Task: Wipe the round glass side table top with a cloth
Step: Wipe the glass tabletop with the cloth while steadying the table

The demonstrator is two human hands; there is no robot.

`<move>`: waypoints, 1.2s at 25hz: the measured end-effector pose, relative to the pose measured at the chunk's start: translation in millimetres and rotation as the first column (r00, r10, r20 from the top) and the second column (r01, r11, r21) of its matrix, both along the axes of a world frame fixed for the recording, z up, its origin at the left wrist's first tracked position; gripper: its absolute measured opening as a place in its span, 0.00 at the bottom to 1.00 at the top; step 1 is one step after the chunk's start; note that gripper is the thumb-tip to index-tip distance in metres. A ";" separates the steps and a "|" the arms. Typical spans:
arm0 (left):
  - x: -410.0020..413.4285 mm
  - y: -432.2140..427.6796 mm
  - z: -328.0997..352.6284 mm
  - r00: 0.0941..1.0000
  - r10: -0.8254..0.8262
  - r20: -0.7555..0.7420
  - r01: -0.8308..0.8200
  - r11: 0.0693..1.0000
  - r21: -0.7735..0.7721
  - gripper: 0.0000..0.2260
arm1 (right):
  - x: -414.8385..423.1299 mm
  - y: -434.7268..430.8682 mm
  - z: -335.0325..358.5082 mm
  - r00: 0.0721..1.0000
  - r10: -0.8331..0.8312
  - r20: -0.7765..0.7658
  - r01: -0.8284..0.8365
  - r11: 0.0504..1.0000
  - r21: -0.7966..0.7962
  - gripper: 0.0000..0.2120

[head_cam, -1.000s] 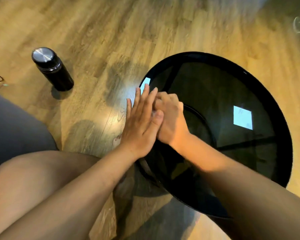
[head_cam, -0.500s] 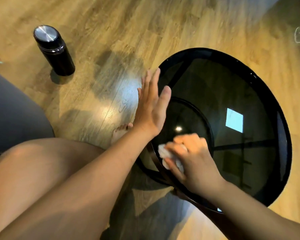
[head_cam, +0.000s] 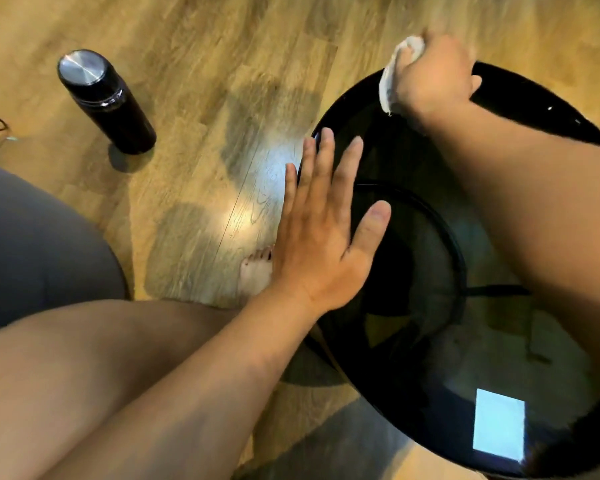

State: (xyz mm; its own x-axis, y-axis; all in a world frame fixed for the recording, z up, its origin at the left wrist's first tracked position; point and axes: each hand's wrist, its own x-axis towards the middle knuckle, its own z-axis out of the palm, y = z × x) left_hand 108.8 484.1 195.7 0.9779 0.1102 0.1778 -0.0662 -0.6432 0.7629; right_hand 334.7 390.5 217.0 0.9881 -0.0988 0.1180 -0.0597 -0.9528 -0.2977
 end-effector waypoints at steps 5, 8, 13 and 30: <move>1.8 1.4 1.6 0.999 0.053 -0.008 -0.053 0.993 -0.107 0.29 | -77.0 4.2 -8.3 0.966 0.239 0.098 -0.225 0.965 -0.132 0.16; -1.3 3.2 2.9 0.998 0.066 -0.014 -0.067 0.987 -0.143 0.29 | -167.7 -3.5 -1.4 0.909 0.409 0.076 -0.394 0.905 -0.161 0.14; -2.4 1.8 3.6 0.995 -0.064 -0.072 0.078 0.973 0.215 0.30 | -335.6 -68.9 13.5 0.849 0.528 -0.031 -0.522 0.846 0.103 0.13; -5.3 -4.7 10.2 0.960 -0.238 -0.148 0.280 0.797 0.535 0.30 | 28.3 -86.3 -21.2 0.991 0.117 -0.063 -0.116 0.993 0.029 0.15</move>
